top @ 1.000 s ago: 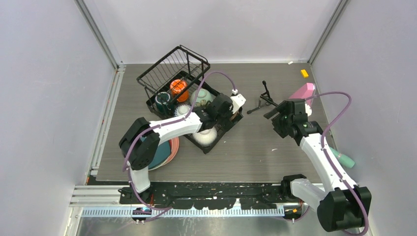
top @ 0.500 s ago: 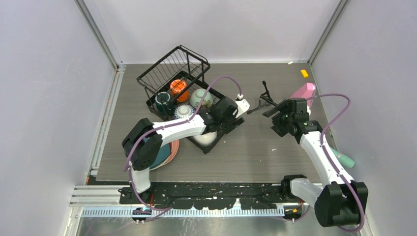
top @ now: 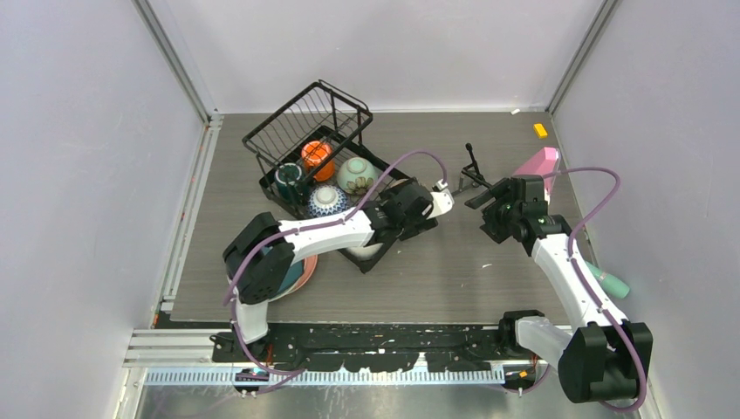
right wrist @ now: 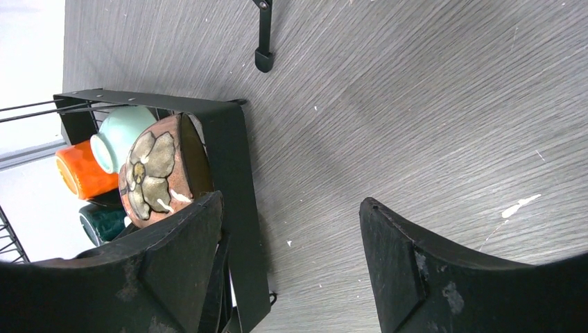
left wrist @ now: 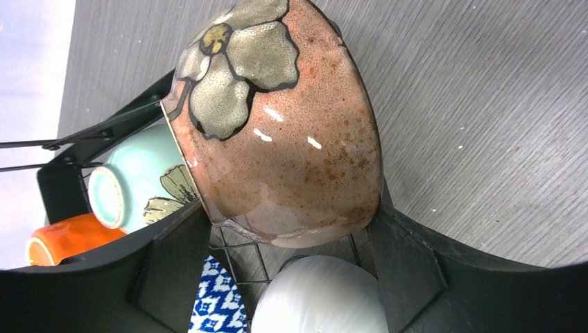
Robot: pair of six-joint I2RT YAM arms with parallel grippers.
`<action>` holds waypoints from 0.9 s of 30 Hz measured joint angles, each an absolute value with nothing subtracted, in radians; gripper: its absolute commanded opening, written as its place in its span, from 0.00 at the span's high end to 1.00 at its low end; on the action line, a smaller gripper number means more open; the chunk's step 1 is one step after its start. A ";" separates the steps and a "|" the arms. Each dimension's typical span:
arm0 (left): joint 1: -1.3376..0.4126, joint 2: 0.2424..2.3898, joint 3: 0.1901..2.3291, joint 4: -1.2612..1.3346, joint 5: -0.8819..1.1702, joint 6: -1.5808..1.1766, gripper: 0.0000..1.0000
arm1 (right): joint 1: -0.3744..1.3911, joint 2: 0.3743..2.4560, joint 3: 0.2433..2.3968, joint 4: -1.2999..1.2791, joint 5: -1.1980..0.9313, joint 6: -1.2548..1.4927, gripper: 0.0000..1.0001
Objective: Load the mixed dishes into the dish rack
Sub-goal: Turn the bowl upside down on the dish rack.
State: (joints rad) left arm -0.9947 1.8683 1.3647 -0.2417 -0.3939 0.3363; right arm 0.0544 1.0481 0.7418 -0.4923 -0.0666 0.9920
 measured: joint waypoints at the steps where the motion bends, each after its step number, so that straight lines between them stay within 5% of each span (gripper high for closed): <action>1: -0.997 1.869 1.365 -0.241 -0.401 0.346 0.27 | 0.054 1.048 0.742 -0.492 -0.068 0.991 0.23; 27: -0.918 1.861 1.357 -0.263 -0.503 0.339 0.28 | 0.053 1.047 0.717 -0.465 -0.115 0.974 0.23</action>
State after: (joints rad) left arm -0.9180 1.8606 1.3575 -0.2626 -0.5030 0.3393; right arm 0.0532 1.0470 0.7170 -0.4648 -0.1150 0.9745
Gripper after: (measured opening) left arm 0.792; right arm 0.773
